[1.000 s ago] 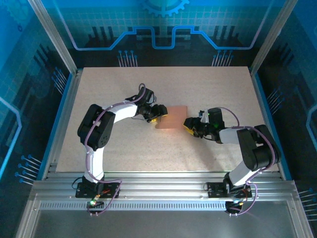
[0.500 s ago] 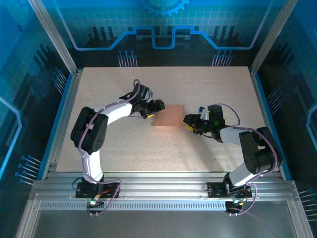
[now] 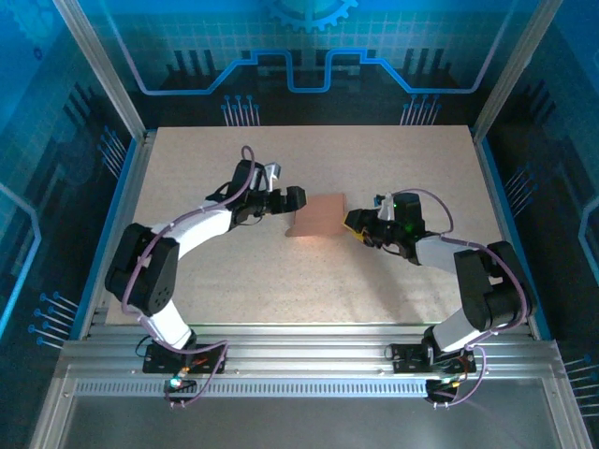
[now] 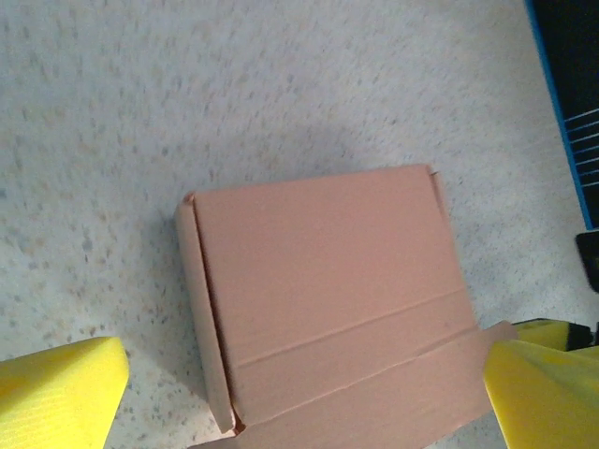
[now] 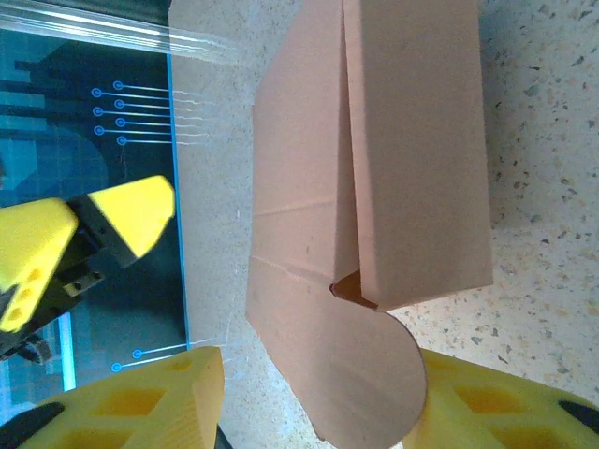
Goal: Fold the paper box
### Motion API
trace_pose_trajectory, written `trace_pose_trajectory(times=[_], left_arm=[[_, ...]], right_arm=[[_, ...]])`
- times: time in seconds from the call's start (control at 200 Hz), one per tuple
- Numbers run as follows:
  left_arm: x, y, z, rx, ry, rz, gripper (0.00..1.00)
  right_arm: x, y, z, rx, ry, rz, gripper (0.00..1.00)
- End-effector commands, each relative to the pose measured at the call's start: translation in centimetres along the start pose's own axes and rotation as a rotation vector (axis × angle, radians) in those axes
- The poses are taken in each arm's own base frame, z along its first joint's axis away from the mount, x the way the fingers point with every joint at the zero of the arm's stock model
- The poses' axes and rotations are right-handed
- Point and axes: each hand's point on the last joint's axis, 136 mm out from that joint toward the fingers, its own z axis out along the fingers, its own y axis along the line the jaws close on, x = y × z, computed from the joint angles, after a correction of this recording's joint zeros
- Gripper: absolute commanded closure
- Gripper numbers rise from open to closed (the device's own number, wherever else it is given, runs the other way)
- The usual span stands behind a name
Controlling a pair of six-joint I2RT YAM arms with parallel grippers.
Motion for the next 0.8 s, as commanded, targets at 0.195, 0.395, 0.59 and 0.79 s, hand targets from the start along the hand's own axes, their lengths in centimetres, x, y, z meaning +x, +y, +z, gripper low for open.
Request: trace_pose_trajectory(times=[0.195, 0.395, 0.59, 0.79], left_arm=[[0.7, 3.3, 2.3, -0.113, 0.075, -0.168, 0.26], [1.3, 3.6, 3.7, -0.035, 0.132, -0.253, 0.52], [2.3, 4.1, 5.0, 0.010, 0.186, -0.290, 0.58], [3.1, 4.8, 6.1, 0.012, 0.216, -0.326, 0.65]], right_arm=[[0.3, 1.5, 0.4, -0.021, 0.028, -0.052, 0.48], [0.3, 1.3, 0.4, -0.018, 0.031, -0.051, 0.48], [0.3, 1.3, 0.6, -0.019, 0.035, -0.047, 0.48], [0.3, 1.4, 0.7, -0.020, 0.040, -0.047, 0.48]])
